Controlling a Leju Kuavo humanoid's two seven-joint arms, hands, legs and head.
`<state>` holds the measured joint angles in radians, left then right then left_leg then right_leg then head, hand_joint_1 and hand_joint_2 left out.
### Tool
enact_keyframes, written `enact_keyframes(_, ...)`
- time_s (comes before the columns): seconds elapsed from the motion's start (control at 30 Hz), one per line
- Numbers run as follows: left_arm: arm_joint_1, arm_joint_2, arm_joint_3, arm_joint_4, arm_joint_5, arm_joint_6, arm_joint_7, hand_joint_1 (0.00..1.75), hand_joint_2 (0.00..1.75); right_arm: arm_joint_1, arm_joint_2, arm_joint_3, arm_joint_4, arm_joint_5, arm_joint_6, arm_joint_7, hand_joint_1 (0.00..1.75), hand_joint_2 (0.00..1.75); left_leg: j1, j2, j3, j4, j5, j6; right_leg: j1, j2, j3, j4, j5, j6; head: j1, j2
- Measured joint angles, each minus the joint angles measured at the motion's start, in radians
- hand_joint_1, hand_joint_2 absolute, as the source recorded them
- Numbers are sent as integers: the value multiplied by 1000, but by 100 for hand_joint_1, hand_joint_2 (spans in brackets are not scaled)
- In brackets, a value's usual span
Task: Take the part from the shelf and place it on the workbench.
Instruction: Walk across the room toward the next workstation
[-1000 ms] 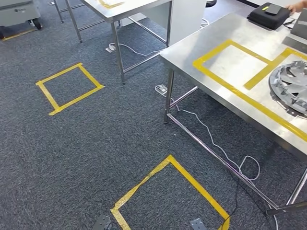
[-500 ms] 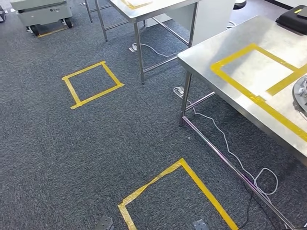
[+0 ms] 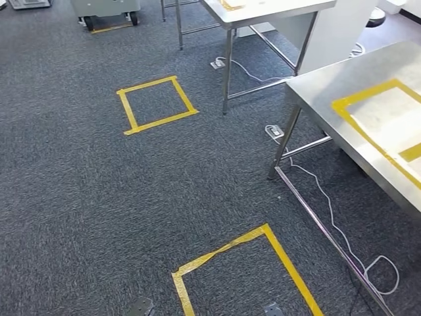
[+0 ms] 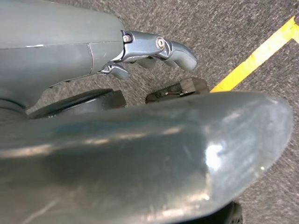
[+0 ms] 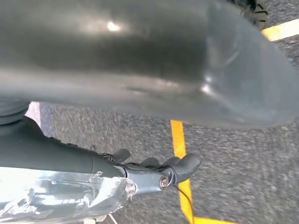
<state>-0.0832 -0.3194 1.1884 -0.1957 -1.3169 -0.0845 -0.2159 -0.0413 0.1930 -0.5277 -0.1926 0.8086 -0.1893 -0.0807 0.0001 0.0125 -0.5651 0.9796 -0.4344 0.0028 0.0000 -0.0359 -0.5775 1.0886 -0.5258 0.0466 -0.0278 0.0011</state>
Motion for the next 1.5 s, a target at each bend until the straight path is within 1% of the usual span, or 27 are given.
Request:
enact_keyframes(0.07,-1,0,0,0,0,-2,0,0,0,2,0,0,0,3,-1,0,0,0,0,-19,0,0,1,6,-1,28,-62,137,-62,3,3,0)
enact_keyframes(0.1,-1,0,0,0,0,-2,1,0,0,4,0,0,0,4,-1,-1,0,0,-1,-29,0,0,1,7,-1,31,-90,191,-78,3,4,0)
enact_keyframes(0.13,-1,1,0,0,0,-2,2,0,0,5,0,0,0,6,-2,-1,0,0,-1,-40,0,0,1,7,-1,33,-103,212,-76,3,5,0)
enact_keyframes(0.17,0,2,0,0,0,-2,2,0,0,6,0,0,0,7,-3,-1,0,0,-1,-50,1,1,1,6,-2,34,-97,193,-54,2,5,0)
enact_keyframes(0.27,-1,1,0,0,0,-2,4,0,0,4,-1,0,0,10,-8,3,0,0,-1,-82,2,3,2,-1,-11,71,-9,1,40,0,4,0)
enact_keyframes(0.33,-1,1,0,0,0,-2,5,0,0,3,-1,0,0,10,-9,6,0,0,-1,-98,-4,5,5,-12,-13,95,21,-64,54,-4,3,0)
enact_keyframes(0.4,1,2,0,0,0,-2,5,0,0,3,-1,0,0,11,-10,9,0,0,2,-110,-10,3,10,-24,-10,86,22,-67,58,-14,3,0)
enact_keyframes(0.43,2,2,0,0,0,-2,5,0,0,2,-1,-1,0,12,-11,10,0,0,3,-106,-13,6,6,-29,-9,79,22,-69,61,-21,3,0)
enact_keyframes(0.5,1,2,0,0,0,-2,5,0,0,0,-2,-1,0,14,-13,10,0,0,2,-73,-41,63,-35,-38,-10,60,22,-75,66,-34,-2,0)
enact_keyframes(0.57,-1,2,0,0,0,-2,5,0,0,2,-2,-1,0,15,-13,9,0,0,0,-37,-101,191,-103,-43,-7,38,21,-77,66,-40,-6,0)
enact_keyframes(0.63,0,2,0,0,0,-2,6,0,0,5,-2,-1,0,13,-14,7,0,0,0,-28,-142,280,-130,-44,-4,15,20,-76,65,-41,-6,0)
enact_keyframes(0.67,1,2,0,0,-1,-2,6,0,0,4,-3,-2,0,10,-14,6,0,0,0,-26,-138,275,-116,-43,-3,5,20,-76,65,-41,-6,0)
enact_keyframes(0.7,2,3,0,0,-1,-2,6,0,0,4,-3,-4,0,6,-13,5,0,0,0,-21,-114,233,-86,-41,-3,-5,21,-76,65,-41,-6,0)
enact_keyframes(0.77,1,3,0,0,-1,-2,6,0,0,2,-3,-7,0,1,-12,3,0,0,-3,15,-40,99,-27,-37,0,-21,24,-74,62,-37,-7,0)
enact_keyframes(0.83,-3,2,-1,0,-2,-2,6,0,0,1,-3,-10,0,0,-12,3,0,0,-8,44,2,16,-7,-28,6,-36,24,-72,58,-29,-6,0)
enact_keyframes(0.9,-3,2,-1,0,-2,-2,6,0,0,0,-2,-14,0,1,-12,8,0,0,-11,33,2,3,-7,-16,8,-53,26,-73,57,-20,-5,0)
enact_keyframes(0.97,0,2,0,0,-2,-2,7,0,0,-2,-2,-15,0,1,-13,16,0,0,-8,16,2,0,-3,-5,4,-38,22,-56,41,-9,-2,0)
enact_keyframes(1.03,0,2,-1,0,-2,-2,12,0,0,-3,-3,-17,0,-1,-16,24,0,0,-3,-2,2,-2,1,5,0,6,-20,36,-12,1,3,0)
enact_keyframes(1.1,-1,1,-1,0,-2,-3,19,0,0,-1,-3,-21,0,-4,-16,28,0,0,-3,-22,2,-2,1,10,-2,29,-86,175,-71,4,6,0)
enact_keyframes(1.13,0,2,0,0,-1,-3,22,0,0,1,-3,-22,0,-5,-16,29,0,0,-3,-32,2,-2,1,10,-2,31,-108,217,-80,5,6,0)
enact_keyframes(1.17,0,2,0,0,-1,-3,25,0,0,1,-3,-23,0,-5,-17,31,0,0,-3,-43,2,-2,2,10,-2,33,-112,220,-69,5,6,0)
enact_keyframes(1.2,1,2,0,0,-2,-3,26,0,0,1,-3,-24,0,-5,-17,36,0,0,-3,-54,3,-2,2,9,-3,35,-96,181,-40,4,6,0)
enact_keyframes(1.27,1,2,-1,0,-4,-3,27,0,0,0,-3,-26,0,-4,-18,50,0,0,-2,-76,5,1,2,4,-9,61,-29,39,29,4,6,0)
enact_keyframes(1.33,0,2,-1,0,-9,-3,27,0,0,-1,-3,-29,1,-2,-19,61,0,0,-3,-94,1,4,3,-6,-14,91,17,-55,56,2,6,0)
enact_keyframes(1.37,1,2,-1,0,-11,-3,27,0,0,-1,-3,-29,1,-2,-19,64,0,0,-3,-101,-3,4,5,-13,-13,97,22,-66,54,-2,6,0)
enact_keyframes(1.43,3,2,-2,0,-12,-2,27,0,0,-1,-4,-31,1,-1,-19,67,0,0,2,-108,-8,3,8,-24,-11,83,22,-68,60,-15,6,0)
enact_keyframes(1.5,3,2,-2,0,-13,-2,27,0,0,-2,-4,-33,1,-1,-19,67,0,0,1,-80,-26,39,-20,-33,-11,67,22,-73,65,-29,1,0)
